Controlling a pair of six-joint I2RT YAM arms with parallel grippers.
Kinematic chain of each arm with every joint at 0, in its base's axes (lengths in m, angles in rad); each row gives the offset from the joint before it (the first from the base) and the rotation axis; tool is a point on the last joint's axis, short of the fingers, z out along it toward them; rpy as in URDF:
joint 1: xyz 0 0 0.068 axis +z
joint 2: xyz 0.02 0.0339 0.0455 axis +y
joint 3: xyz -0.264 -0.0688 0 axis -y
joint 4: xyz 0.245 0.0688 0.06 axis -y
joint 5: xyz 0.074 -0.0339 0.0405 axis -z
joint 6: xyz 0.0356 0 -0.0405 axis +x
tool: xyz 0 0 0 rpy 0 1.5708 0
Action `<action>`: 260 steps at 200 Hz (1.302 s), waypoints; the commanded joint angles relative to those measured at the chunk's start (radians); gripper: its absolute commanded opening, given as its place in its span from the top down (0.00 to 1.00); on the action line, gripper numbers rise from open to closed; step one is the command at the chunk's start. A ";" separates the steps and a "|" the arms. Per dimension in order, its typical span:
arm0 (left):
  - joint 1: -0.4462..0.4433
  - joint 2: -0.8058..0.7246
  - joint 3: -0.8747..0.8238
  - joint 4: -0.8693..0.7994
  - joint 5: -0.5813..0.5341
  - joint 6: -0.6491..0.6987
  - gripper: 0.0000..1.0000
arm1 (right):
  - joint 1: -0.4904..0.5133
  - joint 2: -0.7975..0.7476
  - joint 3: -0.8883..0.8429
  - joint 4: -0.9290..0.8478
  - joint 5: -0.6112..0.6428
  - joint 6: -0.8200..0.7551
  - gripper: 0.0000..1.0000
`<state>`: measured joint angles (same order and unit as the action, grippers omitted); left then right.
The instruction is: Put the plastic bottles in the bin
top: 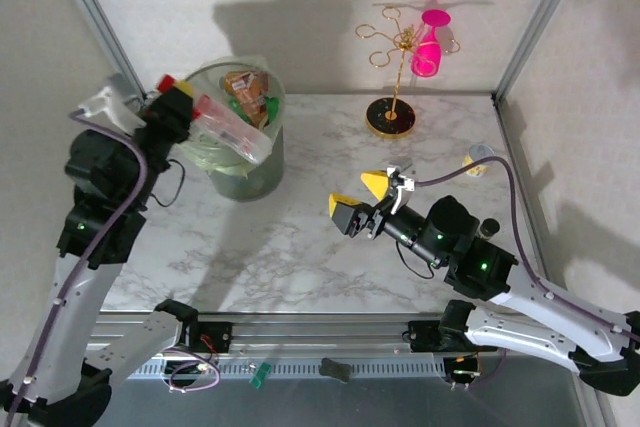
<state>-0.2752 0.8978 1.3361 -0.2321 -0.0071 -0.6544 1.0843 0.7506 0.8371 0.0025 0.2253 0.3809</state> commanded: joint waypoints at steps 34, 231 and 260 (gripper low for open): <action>0.174 0.161 0.076 0.022 0.057 -0.116 1.00 | 0.003 -0.008 -0.041 -0.043 0.031 0.027 0.02; 0.247 0.607 0.221 -0.079 0.112 -0.018 0.61 | 0.003 0.101 -0.001 -0.038 0.025 -0.009 0.02; 0.248 0.579 0.257 -0.085 0.081 -0.019 0.41 | 0.003 0.105 0.004 -0.043 0.028 -0.006 0.01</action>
<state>-0.0376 1.4918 1.5497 -0.3092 0.1085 -0.6922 1.0843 0.8619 0.8036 -0.0643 0.2409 0.3809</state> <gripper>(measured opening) 0.548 0.985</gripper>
